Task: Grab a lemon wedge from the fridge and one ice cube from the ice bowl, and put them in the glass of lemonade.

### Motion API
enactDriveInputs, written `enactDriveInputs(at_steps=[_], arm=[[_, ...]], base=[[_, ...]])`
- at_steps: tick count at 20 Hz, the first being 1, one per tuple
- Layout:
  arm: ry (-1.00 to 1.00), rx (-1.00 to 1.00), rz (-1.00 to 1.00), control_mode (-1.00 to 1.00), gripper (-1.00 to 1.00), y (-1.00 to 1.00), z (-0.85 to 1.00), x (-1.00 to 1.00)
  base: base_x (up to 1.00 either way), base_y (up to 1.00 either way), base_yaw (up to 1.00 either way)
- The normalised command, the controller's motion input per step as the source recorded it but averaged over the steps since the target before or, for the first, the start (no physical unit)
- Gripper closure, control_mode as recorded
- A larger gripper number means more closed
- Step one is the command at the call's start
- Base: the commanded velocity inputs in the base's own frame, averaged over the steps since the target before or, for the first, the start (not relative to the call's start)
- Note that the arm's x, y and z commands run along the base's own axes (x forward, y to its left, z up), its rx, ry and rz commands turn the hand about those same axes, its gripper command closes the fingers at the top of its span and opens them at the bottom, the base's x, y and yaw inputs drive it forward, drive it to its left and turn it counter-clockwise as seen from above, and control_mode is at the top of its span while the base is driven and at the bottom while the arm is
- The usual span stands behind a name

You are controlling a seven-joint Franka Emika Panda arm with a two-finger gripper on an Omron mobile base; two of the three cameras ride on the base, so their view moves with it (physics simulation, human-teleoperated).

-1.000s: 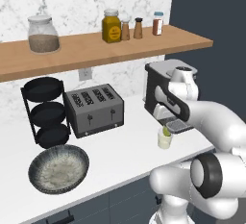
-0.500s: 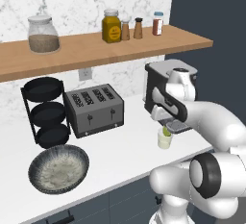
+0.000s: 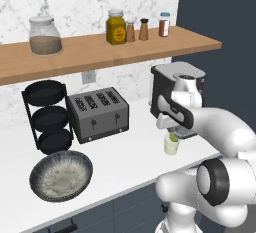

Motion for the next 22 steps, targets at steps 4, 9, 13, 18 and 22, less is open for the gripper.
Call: enactDriveInputs(at_steps=[4, 9, 13, 18, 22], arm=[[0.0, 0.0, 0.0, -1.0, 1.0, 0.0, -0.1, 0.0], [0.0, -0.01, 0.0, -1.0, 1.0, 0.0, -0.02, 0.06], [0.0, -0.01, 0.0, -1.0, 1.0, 0.0, 0.0, 0.14], [0.0, 0.0, 0.0, -1.0, 1.0, 0.0, 0.0, 0.0], [0.0, 0.0, 0.0, -1.0, -1.0, 0.0, 0.0, 0.0]], base=[[0.0, 0.0, 0.0], [0.0, 0.0, 0.0], [0.0, 0.0, 0.0], [0.0, 0.0, 0.0], [0.0, 0.0, 0.0]])
